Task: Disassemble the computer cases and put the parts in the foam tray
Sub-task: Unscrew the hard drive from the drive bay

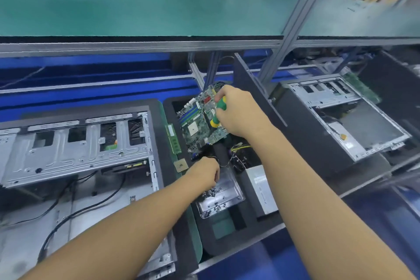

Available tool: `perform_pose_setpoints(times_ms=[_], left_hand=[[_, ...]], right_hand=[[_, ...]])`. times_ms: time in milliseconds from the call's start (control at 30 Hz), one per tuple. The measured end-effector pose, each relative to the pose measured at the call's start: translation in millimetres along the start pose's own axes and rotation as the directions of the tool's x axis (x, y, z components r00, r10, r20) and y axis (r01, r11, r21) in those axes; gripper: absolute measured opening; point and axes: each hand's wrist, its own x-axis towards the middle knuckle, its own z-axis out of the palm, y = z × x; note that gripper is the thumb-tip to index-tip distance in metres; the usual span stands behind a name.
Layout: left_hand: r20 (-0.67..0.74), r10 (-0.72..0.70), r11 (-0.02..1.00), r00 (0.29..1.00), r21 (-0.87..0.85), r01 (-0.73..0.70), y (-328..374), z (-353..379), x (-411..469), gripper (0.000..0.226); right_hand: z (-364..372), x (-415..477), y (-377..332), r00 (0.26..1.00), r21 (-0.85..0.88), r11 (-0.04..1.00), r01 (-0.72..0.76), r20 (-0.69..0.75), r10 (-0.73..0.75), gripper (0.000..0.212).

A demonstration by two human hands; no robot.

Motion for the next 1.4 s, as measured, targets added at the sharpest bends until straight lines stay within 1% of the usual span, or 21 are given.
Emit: perform_pose_setpoints(times_ms=[200, 267, 333, 433, 500, 567, 633, 667, 700, 767, 800, 867, 933, 967, 1000, 1067, 1100, 1167, 1233, 1333, 1400], left_hand=[[-0.011, -0.039, 0.998, 0.999, 0.041, 0.039, -2, 9, 20, 0.032], [-0.052, -0.024, 0.999, 0.998, 0.041, 0.026, -7, -4, 18, 0.034], [-0.148, -0.012, 1.000, 0.989, 0.012, 0.014, -14, -27, 9, 0.030], [-0.388, -0.035, 0.995, 0.921, -0.097, -0.003, -34, -73, -13, 0.020], [-0.533, -0.095, 0.978, 0.841, -0.207, -0.022, -55, -99, -35, 0.018], [-0.610, -0.199, 0.948, 0.767, -0.318, -0.007, -79, -115, -60, 0.019], [-0.580, -0.329, 0.897, 0.746, -0.439, 0.055, -99, -122, -81, 0.019], [-0.494, -0.394, 0.835, 0.775, -0.544, 0.077, -109, -124, -94, 0.019], [-0.359, -0.422, 0.732, 0.832, -0.677, 0.080, -119, -126, -107, 0.020], [-0.058, -0.339, 0.487, 0.939, -0.865, 0.123, -137, -129, -135, 0.022], [0.064, -0.269, 0.428, 0.961, -0.886, 0.179, -147, -127, -147, 0.023], [0.313, -0.156, 0.451, 0.937, -0.821, 0.350, -164, -117, -165, 0.025], [0.506, -0.090, 0.473, 0.858, -0.736, 0.484, -176, -98, -172, 0.030], [0.534, -0.091, 0.434, 0.840, -0.738, 0.516, -181, -89, -171, 0.037], [0.522, -0.122, 0.362, 0.844, -0.769, 0.527, -185, -79, -167, 0.049], [0.442, -0.227, 0.142, 0.868, -0.867, 0.478, -190, -62, -157, 0.074], [0.403, -0.268, 0.032, 0.875, -0.904, 0.426, -191, -55, -152, 0.079], [0.352, -0.301, -0.141, 0.886, -0.936, 0.323, -190, -45, -145, 0.074], [0.289, -0.336, -0.237, 0.896, -0.947, 0.217, -187, -38, -140, 0.062], [0.147, -0.403, -0.394, 0.903, -0.919, -0.026, -182, -34, -130, 0.039], [0.107, -0.444, -0.453, 0.889, -0.883, -0.120, -178, -36, -125, 0.023]], right_hand=[[-2, -10, 26, 0.999, 0.004, 1.000, -0.026, -0.019, 0.026, 0.019], [-3, -9, 24, 1.000, 0.009, 1.000, -0.020, -0.021, 0.020, 0.019], [-5, -4, 15, 0.999, -0.001, 1.000, 0.002, -0.049, -0.002, 0.022], [-8, 6, -9, 0.986, -0.037, 0.997, 0.074, -0.146, -0.078, 0.023], [-8, 14, -30, 0.973, 0.048, 0.988, 0.145, -0.187, -0.134, 0.022], [-5, 23, -54, 0.965, 0.157, 0.964, 0.212, -0.190, -0.181, 0.019], [0, 30, -75, 0.961, 0.241, 0.937, 0.254, -0.173, -0.216, 0.013], [4, 33, -85, 0.959, 0.266, 0.925, 0.273, -0.156, -0.238, 0.013], [9, 36, -94, 0.956, 0.279, 0.916, 0.289, -0.135, -0.261, 0.013], [20, 42, -109, 0.950, 0.287, 0.906, 0.311, -0.086, -0.299, 0.012], [26, 44, -114, 0.949, 0.281, 0.907, 0.313, -0.061, -0.309, 0.012], [36, 49, -121, 0.949, 0.256, 0.917, 0.308, -0.014, -0.315, 0.013], [45, 54, -126, 0.950, 0.243, 0.924, 0.295, 0.026, -0.311, 0.013], [48, 55, -128, 0.950, 0.235, 0.927, 0.291, 0.041, -0.309, 0.012], [52, 57, -129, 0.950, 0.219, 0.932, 0.289, 0.054, -0.307, 0.012], [56, 58, -129, 0.949, 0.179, 0.940, 0.290, 0.072, -0.306, 0.014], [58, 59, -129, 0.949, 0.164, 0.943, 0.291, 0.075, -0.306, 0.016], [60, 60, -128, 0.950, 0.150, 0.946, 0.286, 0.081, -0.300, 0.017], [60, 60, -127, 0.954, 0.159, 0.949, 0.272, 0.086, -0.288, 0.016], [60, 59, -126, 0.957, 0.169, 0.950, 0.262, 0.084, -0.279, 0.015], [60, 59, -126, 0.958, 0.174, 0.951, 0.257, 0.082, -0.274, 0.016]])
